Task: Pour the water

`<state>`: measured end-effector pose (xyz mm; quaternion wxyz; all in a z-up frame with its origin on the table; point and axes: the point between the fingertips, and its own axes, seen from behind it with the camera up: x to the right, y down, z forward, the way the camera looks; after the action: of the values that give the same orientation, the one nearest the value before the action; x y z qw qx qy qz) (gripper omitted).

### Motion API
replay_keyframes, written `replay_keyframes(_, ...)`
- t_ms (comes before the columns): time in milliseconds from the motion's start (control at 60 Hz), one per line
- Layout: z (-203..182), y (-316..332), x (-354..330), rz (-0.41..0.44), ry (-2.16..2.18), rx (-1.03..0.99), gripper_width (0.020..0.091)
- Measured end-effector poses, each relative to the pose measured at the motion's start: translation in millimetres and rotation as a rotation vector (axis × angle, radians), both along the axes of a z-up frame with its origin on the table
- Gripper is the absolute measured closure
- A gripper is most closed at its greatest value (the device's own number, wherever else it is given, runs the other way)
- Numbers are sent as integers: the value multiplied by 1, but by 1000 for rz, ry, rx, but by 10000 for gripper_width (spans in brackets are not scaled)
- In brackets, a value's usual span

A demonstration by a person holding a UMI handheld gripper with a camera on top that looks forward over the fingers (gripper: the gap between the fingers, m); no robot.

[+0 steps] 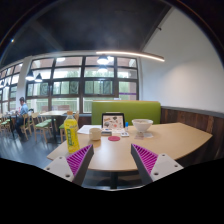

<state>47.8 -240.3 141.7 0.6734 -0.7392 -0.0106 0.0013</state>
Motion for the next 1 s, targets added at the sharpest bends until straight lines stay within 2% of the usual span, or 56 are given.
replay_keyframes(183,8,-2,-2,5,16,15,278)
replay_keyframes(317,4,10,-22,51,11,32,278)
replay_keyframes(433,-4,28,-64,111,7,14,276)
replay_keyframes(667,-22,101,-172,208,-34,8,281)
replay_keyframes(750,-28,133,-198,188,-68,15,293)
replay_keyframes(950,-35,216,-208,52,-52,16,293)
replay_keyframes(1000,-36,238,-209,51,-59,31,318)
